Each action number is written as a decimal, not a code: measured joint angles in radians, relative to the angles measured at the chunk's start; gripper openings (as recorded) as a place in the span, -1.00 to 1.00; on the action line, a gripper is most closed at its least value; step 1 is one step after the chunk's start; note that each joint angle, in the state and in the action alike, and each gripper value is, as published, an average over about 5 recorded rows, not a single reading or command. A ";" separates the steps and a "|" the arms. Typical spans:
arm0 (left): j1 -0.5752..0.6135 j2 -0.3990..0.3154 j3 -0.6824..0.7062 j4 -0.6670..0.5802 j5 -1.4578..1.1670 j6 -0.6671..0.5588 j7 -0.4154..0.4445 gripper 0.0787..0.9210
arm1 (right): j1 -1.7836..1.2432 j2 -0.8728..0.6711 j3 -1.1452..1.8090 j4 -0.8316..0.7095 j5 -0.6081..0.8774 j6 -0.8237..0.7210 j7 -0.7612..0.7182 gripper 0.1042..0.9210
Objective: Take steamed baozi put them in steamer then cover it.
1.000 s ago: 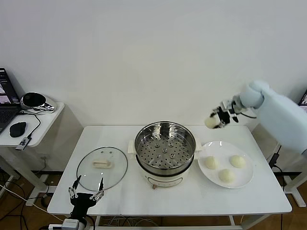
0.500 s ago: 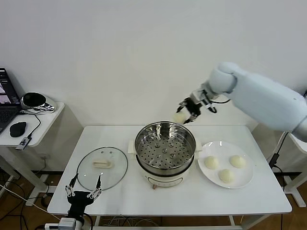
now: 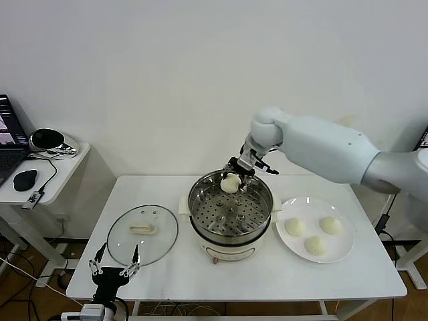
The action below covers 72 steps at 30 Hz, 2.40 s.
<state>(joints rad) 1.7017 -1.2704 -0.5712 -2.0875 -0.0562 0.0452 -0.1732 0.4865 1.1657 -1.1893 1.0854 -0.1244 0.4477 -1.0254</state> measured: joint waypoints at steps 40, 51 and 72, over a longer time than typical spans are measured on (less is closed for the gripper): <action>0.001 0.004 -0.011 -0.021 0.002 0.012 -0.001 0.77 | 0.111 -0.069 -0.074 0.101 0.066 -0.183 0.026 0.76; -0.008 0.029 -0.010 -0.036 -0.006 0.023 0.001 0.77 | 0.223 -0.412 -0.108 0.396 0.211 -0.585 -0.037 0.76; 0.012 0.020 -0.023 -0.056 0.007 0.027 0.002 0.77 | -0.181 -0.641 0.158 0.360 0.082 -0.682 -0.083 0.76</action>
<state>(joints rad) 1.7141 -1.2507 -0.5939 -2.1433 -0.0487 0.0720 -0.1710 0.3055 0.5251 -1.0310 1.4457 -0.0427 -0.2345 -1.1087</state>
